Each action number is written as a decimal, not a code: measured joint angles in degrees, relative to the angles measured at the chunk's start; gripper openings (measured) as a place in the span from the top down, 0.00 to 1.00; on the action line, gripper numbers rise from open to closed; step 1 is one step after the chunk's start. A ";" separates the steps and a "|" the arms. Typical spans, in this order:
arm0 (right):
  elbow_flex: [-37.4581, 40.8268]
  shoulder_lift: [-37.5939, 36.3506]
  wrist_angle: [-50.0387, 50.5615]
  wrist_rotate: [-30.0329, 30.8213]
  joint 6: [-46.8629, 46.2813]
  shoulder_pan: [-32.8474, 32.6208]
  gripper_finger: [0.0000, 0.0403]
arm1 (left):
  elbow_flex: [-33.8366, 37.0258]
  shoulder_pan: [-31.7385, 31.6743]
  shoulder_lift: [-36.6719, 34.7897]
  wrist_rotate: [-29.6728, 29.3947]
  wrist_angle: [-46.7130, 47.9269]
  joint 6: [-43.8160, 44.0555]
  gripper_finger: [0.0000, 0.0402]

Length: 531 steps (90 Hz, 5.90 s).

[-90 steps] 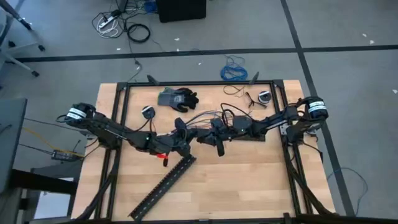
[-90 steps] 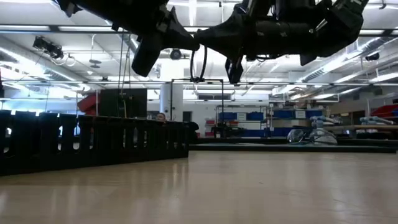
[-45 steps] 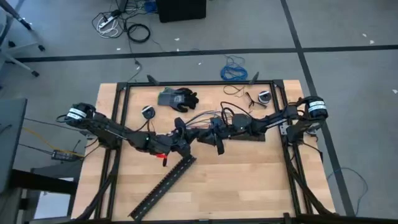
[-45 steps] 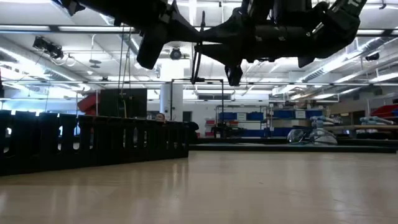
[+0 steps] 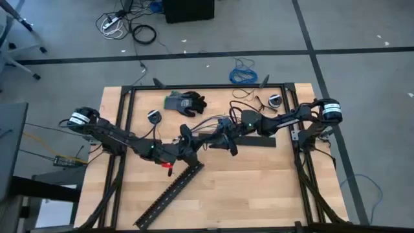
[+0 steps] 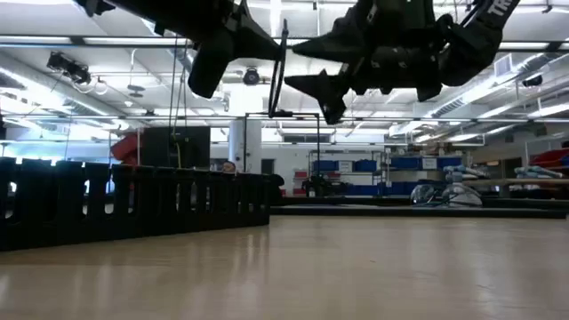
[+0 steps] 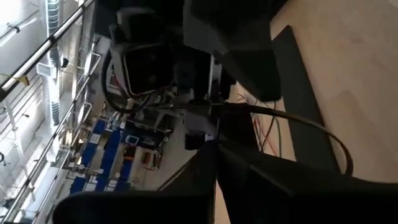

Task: Ziptie cables
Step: Wrap the cable wires with the black zip tie

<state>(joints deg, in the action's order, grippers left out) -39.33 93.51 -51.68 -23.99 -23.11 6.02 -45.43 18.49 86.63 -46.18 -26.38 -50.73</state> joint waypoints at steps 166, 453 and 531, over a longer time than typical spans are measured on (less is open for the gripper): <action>0.00 -0.96 -6.06 1.86 1.65 0.09 0.86 | 0.00 -4.62 0.00 7.31 4.84 10.99 1.00; -19.89 15.80 27.43 3.81 24.30 10.12 0.59 | 10.69 -4.64 -31.08 -6.68 43.04 55.95 1.00; -48.84 37.51 53.93 16.61 40.67 6.10 0.89 | 13.90 -4.89 -31.93 -7.16 49.93 62.09 1.00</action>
<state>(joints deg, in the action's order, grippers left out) -88.18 131.03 2.25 -7.38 17.56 12.12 -31.53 13.61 54.70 -53.34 23.55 11.35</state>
